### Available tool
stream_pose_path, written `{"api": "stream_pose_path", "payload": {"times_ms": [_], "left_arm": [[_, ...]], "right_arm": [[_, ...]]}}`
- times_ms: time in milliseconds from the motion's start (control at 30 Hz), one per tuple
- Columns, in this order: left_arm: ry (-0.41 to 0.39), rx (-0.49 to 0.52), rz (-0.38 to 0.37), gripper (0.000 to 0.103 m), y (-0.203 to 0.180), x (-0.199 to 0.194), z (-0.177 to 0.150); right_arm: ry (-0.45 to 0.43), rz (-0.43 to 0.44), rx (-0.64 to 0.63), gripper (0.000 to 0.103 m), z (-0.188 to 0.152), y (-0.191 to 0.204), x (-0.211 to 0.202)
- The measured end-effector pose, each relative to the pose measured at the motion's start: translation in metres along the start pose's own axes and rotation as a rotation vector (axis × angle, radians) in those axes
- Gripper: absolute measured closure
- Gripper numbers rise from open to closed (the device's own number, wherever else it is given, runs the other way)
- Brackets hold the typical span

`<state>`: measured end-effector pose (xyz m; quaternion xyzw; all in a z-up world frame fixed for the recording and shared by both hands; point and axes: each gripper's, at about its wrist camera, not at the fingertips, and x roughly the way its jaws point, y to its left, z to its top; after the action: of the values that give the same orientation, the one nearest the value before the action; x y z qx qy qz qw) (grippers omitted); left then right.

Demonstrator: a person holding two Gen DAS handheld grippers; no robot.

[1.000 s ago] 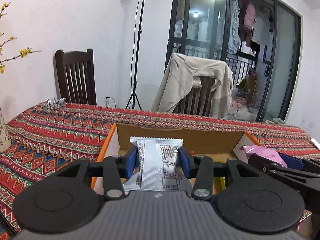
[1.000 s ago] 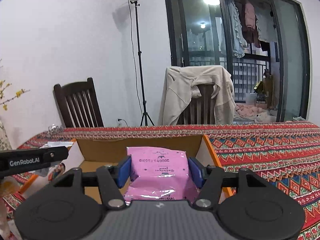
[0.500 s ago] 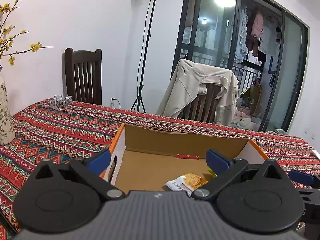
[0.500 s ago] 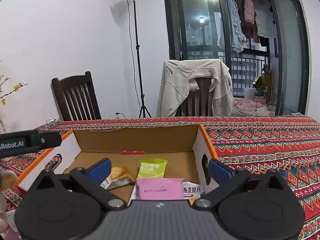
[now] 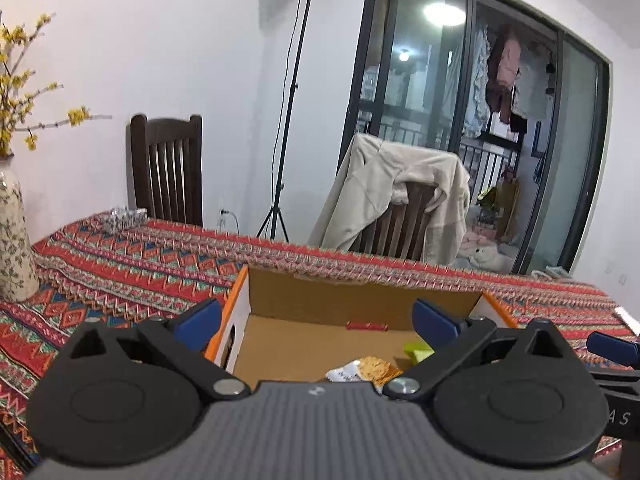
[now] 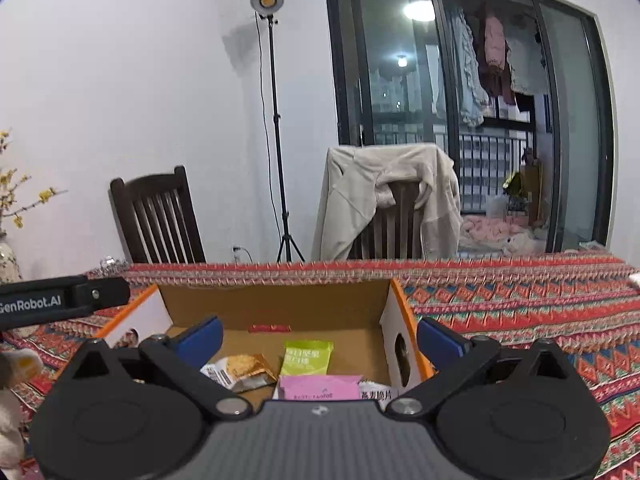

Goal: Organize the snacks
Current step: 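Withdraw both grippers from the box back toward the snack pile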

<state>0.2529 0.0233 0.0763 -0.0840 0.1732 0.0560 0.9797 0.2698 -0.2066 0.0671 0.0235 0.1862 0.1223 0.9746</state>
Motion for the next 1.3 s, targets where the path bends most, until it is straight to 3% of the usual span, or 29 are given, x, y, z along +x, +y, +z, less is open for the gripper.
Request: {"api": "stream_pose_path", "payload": {"times_ms": [367, 867, 1300], "left_arm": [[-0.026, 0.015, -0.008, 0.000, 0.011, -0.049, -0.002], [0.014, 0.030, 0.001, 0.000, 0.037, -0.101, -0.051], [0.038, 0.038, 0.000, 0.000, 0.062, -0.121, -0.099]], "right_arm": [[-0.031, 0.004, -0.029, 0.000, -0.001, 0.004, -0.049], [0.042, -0.020, -0.057, 0.000, -0.044, -0.001, -0.094], [0.113, -0.026, -0.057, 0.000, -0.087, -0.013, -0.114]]}}
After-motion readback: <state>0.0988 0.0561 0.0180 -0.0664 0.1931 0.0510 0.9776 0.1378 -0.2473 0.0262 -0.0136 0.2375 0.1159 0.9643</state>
